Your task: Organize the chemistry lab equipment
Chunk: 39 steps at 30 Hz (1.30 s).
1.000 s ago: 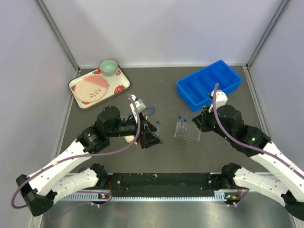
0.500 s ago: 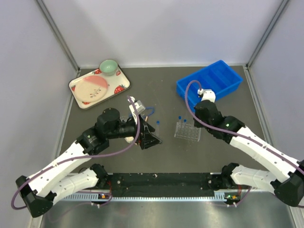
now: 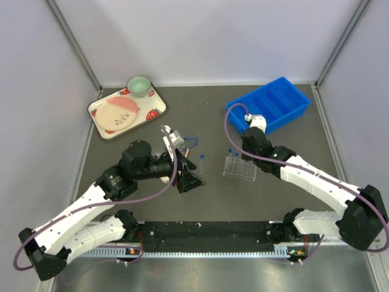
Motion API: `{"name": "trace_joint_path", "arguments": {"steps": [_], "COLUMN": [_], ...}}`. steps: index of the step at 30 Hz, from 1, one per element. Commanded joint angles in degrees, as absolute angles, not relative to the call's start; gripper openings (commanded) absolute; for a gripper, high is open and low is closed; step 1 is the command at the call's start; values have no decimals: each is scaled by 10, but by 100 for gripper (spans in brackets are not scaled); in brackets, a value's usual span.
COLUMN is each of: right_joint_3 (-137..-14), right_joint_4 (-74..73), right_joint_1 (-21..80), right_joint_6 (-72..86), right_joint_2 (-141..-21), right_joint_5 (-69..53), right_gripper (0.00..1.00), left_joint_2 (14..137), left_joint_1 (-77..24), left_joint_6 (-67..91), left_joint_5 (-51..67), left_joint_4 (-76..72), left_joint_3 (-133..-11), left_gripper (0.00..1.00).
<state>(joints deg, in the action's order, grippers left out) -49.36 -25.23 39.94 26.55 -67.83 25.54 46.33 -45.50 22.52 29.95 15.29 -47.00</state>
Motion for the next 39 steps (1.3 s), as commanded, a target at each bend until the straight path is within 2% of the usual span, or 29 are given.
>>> {"name": "trace_joint_path", "arguments": {"steps": [1,39], "right_joint_3": [-491,-448], "right_joint_4": [-189,-124], "right_joint_1": [387,384], "right_joint_6": [256,238], "right_joint_2": [-700,-736], "right_joint_5": [250,245], "right_gripper": [0,0], "left_joint_2": [453,466], "left_joint_1": [-456,-456], "left_joint_6": [215,201], "left_joint_5": [297,296], "left_joint_4": [142,151], "left_joint_3": [-469,-483], "left_gripper": [99,99]}}
